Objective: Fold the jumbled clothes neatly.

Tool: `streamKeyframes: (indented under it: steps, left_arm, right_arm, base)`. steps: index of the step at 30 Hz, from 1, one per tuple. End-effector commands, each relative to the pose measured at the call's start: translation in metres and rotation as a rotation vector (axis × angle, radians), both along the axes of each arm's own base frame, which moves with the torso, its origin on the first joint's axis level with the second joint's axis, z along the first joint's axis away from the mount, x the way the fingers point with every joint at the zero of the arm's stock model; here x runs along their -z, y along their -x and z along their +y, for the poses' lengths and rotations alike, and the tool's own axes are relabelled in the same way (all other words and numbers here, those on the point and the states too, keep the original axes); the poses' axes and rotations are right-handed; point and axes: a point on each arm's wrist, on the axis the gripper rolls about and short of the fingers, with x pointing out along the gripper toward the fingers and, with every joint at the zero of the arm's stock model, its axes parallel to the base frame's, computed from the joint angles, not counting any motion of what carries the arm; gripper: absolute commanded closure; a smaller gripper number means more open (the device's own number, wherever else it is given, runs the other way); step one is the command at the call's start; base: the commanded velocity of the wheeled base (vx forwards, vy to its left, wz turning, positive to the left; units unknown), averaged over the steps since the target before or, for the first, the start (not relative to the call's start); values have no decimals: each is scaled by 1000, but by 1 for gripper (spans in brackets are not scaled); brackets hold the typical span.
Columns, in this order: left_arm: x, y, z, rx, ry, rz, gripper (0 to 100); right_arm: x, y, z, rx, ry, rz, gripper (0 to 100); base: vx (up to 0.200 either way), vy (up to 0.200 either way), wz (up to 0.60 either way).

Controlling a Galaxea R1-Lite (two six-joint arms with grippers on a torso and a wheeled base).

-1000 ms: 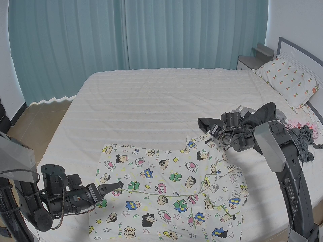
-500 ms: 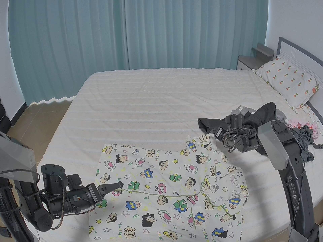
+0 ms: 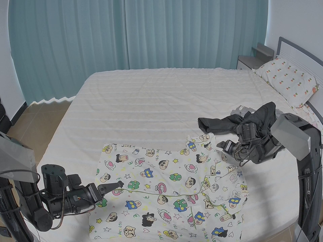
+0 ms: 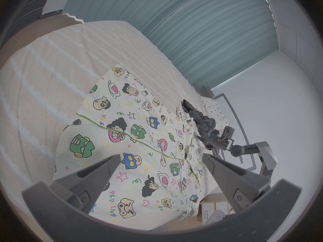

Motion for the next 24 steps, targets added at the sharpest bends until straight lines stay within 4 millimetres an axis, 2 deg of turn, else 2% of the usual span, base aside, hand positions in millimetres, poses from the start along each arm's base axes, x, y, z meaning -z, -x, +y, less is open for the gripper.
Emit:
streamKeyframes:
  steps: [1,2,6,14,20,24]
  left_arm:
    - [1,3,4,-78,-43,8,0]
    - [1,3,5,-85,-52,6,0]
    - [2,3,7,-85,-74,14,0]
    - [8,6,15,-71,-150,42,0]
    - [11,6,21,-66,-190,58,0]
    - [14,6,21,-62,-206,66,0]
  right_arm:
    - [-64,143,-9,-151,57,-180,0]
    - [-64,159,-10,-162,59,-195,0]
    - [-59,179,-10,-172,62,-181,0]
    - [-53,198,-15,-176,51,-150,0]
    - [-49,210,-10,-215,38,-121,0]
    - [-40,219,-5,-260,39,-64,0]
  base:
    - [-200,0,0]
    - [-200,0,0]
    - [-200,0,0]
    - [-200,0,0]
    - [-200,0,0]
    - [0,0,0]
